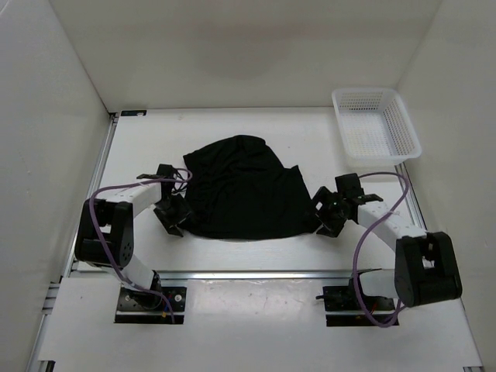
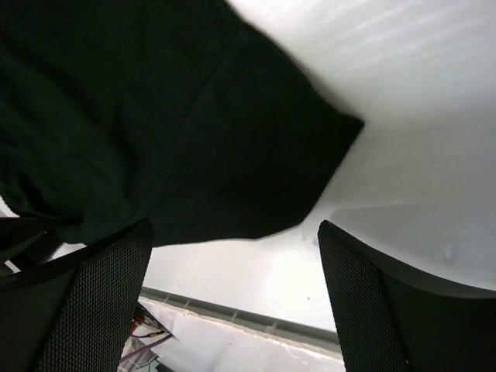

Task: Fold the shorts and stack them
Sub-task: Flatten the shorts out

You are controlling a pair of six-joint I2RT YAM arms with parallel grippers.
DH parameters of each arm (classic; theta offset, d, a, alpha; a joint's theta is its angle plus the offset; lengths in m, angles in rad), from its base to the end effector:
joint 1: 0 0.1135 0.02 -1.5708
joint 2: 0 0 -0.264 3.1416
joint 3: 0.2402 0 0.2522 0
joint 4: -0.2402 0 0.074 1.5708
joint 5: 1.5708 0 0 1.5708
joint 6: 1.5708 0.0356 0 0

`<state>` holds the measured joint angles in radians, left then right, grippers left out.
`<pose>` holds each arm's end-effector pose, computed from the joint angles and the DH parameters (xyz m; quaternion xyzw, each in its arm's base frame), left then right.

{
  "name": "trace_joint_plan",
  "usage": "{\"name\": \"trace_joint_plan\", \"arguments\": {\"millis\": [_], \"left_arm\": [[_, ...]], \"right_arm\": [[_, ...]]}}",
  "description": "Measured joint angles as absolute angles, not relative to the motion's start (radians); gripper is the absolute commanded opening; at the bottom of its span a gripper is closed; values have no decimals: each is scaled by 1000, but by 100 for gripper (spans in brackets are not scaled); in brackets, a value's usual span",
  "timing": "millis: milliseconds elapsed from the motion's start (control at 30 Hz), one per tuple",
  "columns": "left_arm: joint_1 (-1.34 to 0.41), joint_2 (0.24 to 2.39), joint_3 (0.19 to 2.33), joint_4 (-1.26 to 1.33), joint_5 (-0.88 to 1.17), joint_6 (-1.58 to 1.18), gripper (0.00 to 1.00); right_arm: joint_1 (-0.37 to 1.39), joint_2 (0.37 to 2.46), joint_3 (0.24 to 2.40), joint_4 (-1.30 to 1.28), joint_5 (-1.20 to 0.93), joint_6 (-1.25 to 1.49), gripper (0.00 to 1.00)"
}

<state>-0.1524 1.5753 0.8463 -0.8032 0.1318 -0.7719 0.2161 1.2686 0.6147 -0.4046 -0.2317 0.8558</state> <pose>0.2445 -0.0423 0.1499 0.3029 -0.9506 0.0675 0.0121 0.2186 0.0564 0.1695 0.2743 0.9214 0.2247 0.1593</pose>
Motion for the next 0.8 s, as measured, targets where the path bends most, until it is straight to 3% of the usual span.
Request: {"name": "trace_joint_plan", "arguments": {"millis": [67, 100, 133, 200, 233, 267, 367, 533, 800], "left_arm": [[-152, 1585, 850, -800, 131, -776, 45], [-152, 1590, 853, -798, 131, -776, 28], [-152, 1594, 854, -795, 131, -779, 21], [-151, 1597, 859, -791, 132, -776, 10], [-150, 1597, 860, -788, 131, -775, 10], [-149, 1597, 862, -786, 131, -772, 10], [-139, 1598, 882, -788, 131, -767, 10], [-121, 1599, 1066, -878, 124, -749, 10], [-96, 1605, 1778, -1052, 99, -692, 10]], "right_arm": [[216, 1317, 615, -376, -243, 856, 85], [216, 1342, 615, -362, -250, 857, 84], [216, 1359, 620, -352, -267, 859, 81], [216, 1390, 632, -322, -279, 857, 65], [216, 1407, 637, -310, -279, 856, 55], [219, 1429, 647, -302, -278, 854, 28], [233, 1491, 677, -288, -253, 843, 0], [247, 1540, 828, -361, -216, 801, 0], [252, 1495, 1322, -498, -121, 669, 0]]}}
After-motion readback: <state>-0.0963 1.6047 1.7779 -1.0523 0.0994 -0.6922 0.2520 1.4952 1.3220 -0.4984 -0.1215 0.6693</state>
